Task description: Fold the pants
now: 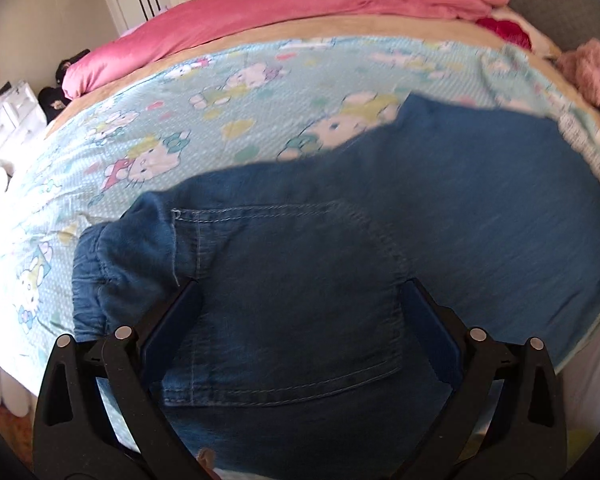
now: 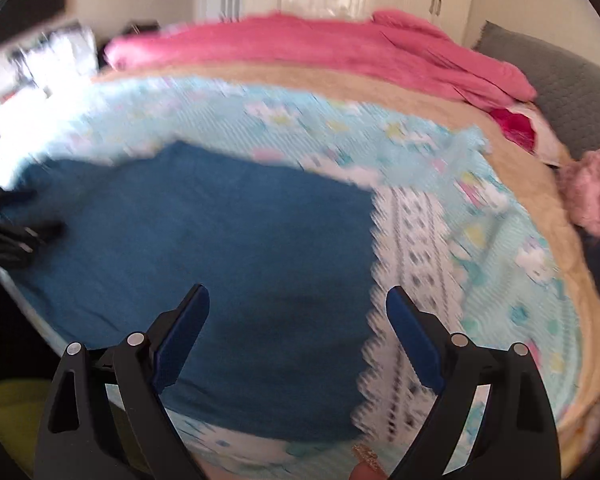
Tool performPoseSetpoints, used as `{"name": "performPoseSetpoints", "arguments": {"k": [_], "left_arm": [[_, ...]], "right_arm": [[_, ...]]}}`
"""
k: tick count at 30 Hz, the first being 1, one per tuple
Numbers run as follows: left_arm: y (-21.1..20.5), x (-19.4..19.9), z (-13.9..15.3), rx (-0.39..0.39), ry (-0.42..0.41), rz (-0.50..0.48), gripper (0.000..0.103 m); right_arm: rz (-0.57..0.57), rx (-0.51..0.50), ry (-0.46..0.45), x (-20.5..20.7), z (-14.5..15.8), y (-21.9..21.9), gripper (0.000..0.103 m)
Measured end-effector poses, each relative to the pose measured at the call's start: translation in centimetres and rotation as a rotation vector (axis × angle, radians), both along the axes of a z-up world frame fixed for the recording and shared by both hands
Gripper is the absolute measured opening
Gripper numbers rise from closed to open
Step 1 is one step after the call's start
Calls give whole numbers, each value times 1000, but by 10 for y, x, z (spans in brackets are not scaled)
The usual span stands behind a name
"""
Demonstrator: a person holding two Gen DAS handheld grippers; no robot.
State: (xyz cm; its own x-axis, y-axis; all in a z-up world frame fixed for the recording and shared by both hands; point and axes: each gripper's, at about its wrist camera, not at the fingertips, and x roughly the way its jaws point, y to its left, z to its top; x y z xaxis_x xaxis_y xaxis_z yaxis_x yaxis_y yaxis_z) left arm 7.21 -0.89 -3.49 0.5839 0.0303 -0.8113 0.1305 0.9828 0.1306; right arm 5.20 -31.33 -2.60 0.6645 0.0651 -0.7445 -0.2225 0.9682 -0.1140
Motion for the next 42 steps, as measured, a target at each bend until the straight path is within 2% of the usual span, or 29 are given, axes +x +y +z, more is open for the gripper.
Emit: {"name": "performPoseSetpoints", "arguments": {"k": [2, 4, 8, 12, 20, 25, 29, 34, 38, 42], "left_arm": [[7, -2, -1, -32, -2, -2, 95], [9, -2, 0, -39, -1, -12, 95], [15, 0, -3, -86, 12, -13, 95], [13, -2, -5, -77, -8, -20, 95], [9, -12, 19, -88, -44, -6, 95], [-2, -23, 41, -109, -88, -37, 95], [-20, -29, 47, -118, -88, -80, 95], [-50, -39, 39, -117, -61, -143, 95], [-70, -43, 20, -77, -19, -182, 95], [-76, -40, -4, -36, 44, -180, 95]], "right_arm": [[-65, -26, 64, 1, -14, -13, 89], [-116, 7, 90, -2, -23, -34, 89], [-132, 69, 83, -11, -29, -48, 89], [-142, 72, 77, -12, -30, -45, 92], [-133, 186, 28, -21, 1, -55, 93], [-116, 194, -26, -34, 22, -55, 93], [-76, 198, -54, -44, 31, -49, 95], [-30, 204, -34, -44, 24, -35, 95], [-19, 200, -7, -45, 13, -27, 95], [-51, 198, 63, -40, -8, -33, 95]]}}
